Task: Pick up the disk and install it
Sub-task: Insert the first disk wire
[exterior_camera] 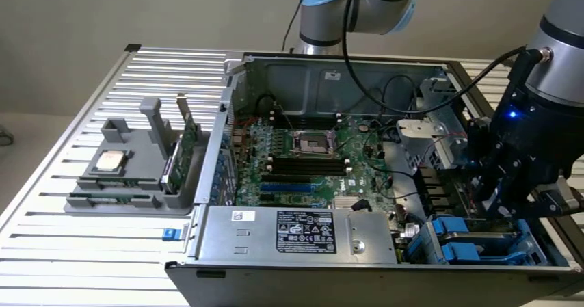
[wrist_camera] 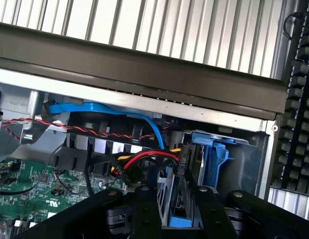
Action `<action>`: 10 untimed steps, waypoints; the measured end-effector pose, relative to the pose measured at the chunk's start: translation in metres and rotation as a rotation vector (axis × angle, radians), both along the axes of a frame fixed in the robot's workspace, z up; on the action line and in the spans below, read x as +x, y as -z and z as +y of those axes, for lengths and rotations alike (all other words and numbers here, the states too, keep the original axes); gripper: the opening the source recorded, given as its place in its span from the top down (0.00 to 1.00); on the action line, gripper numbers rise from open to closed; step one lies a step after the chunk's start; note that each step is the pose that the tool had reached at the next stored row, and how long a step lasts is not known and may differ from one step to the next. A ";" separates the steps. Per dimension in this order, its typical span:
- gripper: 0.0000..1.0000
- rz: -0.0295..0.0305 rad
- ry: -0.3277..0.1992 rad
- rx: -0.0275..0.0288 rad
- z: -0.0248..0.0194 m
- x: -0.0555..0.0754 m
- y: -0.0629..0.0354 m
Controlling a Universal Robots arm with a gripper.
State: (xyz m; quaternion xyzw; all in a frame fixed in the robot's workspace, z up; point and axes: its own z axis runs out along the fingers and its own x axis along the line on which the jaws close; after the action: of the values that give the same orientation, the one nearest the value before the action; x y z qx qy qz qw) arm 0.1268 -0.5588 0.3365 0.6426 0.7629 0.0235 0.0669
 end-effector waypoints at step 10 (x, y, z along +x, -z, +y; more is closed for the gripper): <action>0.67 -0.0007 0.000 -0.0056 0.0127 0.000 -0.0034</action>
State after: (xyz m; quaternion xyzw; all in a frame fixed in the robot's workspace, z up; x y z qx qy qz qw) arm 0.1268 -0.5461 0.3399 0.6424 0.7629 0.0216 0.0689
